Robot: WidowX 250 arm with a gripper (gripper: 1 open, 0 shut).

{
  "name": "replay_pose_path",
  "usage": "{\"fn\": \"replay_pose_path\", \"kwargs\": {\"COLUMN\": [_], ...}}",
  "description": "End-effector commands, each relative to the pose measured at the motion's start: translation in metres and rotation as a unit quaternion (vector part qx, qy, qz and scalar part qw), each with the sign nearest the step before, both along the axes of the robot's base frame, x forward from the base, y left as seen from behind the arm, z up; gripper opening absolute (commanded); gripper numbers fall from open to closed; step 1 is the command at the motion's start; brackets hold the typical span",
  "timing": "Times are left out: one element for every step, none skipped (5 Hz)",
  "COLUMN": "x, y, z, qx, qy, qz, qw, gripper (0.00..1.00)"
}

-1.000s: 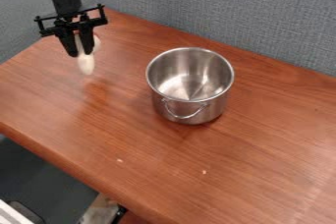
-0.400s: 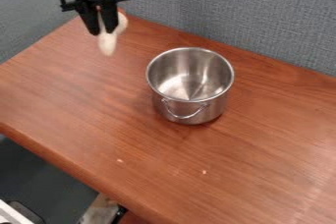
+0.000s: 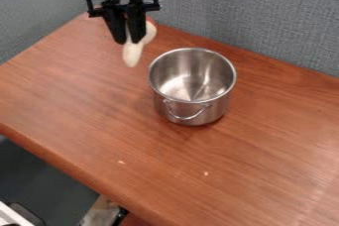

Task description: Put the mushroom in the metal pot

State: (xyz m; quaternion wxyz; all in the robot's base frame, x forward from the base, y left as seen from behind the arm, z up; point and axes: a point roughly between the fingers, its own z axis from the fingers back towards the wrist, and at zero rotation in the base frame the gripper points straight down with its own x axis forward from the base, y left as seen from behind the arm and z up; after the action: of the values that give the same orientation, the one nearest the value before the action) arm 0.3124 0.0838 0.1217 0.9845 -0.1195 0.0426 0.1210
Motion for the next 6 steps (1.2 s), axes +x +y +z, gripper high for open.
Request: {"fn": "replay_pose_path", "kwargs": {"x": [-0.003, -0.006, -0.007, -0.006, -0.006, -0.006], "y": [-0.017, -0.033, -0.046, -0.050, -0.052, -0.053], "z": [0.018, 0.014, 0.010, 0.007, 0.002, -0.003], "qx": [0.011, 0.016, 0.022, 0.030, 0.036, 0.043], "qy": [-0.031, -0.035, -0.035, -0.038, -0.033, -0.030], "qz": [-0.025, -0.047, -0.060, -0.059, -0.061, -0.064], "qw": [0.9991, 0.9982, 0.9973, 0.9971, 0.9969, 0.9966], "gripper": [0.00, 0.00, 0.00, 0.00, 0.00, 0.00]}}
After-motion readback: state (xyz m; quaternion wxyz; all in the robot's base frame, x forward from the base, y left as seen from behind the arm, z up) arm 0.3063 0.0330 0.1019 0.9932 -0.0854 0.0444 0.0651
